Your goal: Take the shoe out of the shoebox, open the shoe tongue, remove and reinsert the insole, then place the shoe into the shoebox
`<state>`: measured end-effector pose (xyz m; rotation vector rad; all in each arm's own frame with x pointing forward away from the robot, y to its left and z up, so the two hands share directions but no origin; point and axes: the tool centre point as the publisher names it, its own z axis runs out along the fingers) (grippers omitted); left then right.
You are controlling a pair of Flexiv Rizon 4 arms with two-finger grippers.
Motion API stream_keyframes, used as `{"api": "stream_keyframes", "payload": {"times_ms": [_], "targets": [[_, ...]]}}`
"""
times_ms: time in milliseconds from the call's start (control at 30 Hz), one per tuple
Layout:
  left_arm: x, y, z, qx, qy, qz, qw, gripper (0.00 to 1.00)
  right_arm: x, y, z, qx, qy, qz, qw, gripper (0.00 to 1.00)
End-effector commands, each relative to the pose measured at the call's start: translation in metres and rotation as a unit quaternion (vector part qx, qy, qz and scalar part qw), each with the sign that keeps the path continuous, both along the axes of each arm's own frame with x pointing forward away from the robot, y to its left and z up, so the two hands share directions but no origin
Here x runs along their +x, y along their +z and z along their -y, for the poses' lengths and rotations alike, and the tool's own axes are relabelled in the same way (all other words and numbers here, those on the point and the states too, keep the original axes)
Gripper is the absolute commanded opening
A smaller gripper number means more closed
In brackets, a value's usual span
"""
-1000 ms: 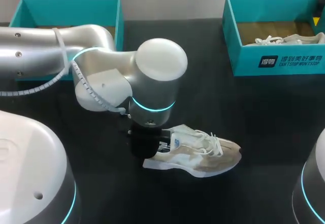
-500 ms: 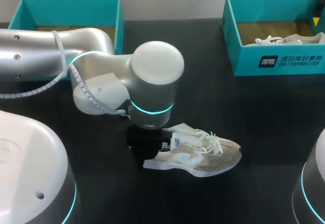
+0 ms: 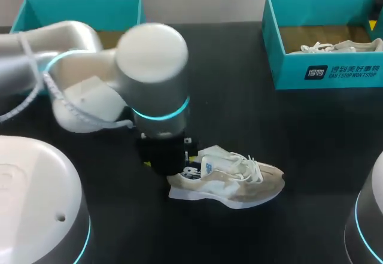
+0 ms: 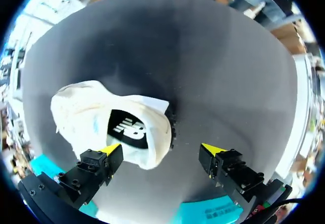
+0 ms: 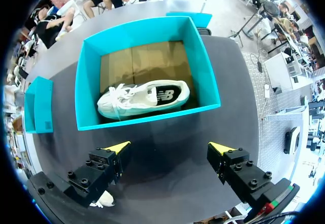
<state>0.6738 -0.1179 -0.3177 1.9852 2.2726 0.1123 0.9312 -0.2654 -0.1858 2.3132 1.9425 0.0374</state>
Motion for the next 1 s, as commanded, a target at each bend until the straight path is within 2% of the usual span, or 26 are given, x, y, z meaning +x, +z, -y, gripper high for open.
{"api": "stream_keyframes", "payload": {"times_ms": [33, 267, 433, 533, 567, 1000], "targets": [[-0.006, 0.037, -0.039, -0.102, 0.026, -0.004, 0.994, 1.0, 0.0, 0.0, 0.0, 0.0, 0.0, 0.0, 1.0, 1.0], [-0.017, 0.056, -0.059, -0.182, 0.103, -0.035, 0.977, 1.0, 0.0, 0.0, 0.0, 0.0, 0.0, 0.0, 1.0, 1.0], [-0.024, 0.064, -0.079, -0.271, 0.177, -0.067, 0.944, 1.0, 0.0, 0.0, 0.0, 0.0, 0.0, 0.0, 1.0, 1.0], [-0.029, 0.066, -0.086, -0.297, 0.218, -0.094, 0.925, 1.0, 0.0, 0.0, 0.0, 0.0, 0.0, 0.0, 1.0, 1.0], [-0.029, 0.066, -0.088, -0.299, 0.231, -0.102, 0.92, 1.0, 0.0, 0.0, 0.0, 0.0, 0.0, 0.0, 1.0, 1.0], [-0.029, 0.066, -0.088, -0.299, 0.231, -0.102, 0.92, 1.0, 0.0, 0.0, 0.0, 0.0, 0.0, 0.0, 1.0, 1.0]]}}
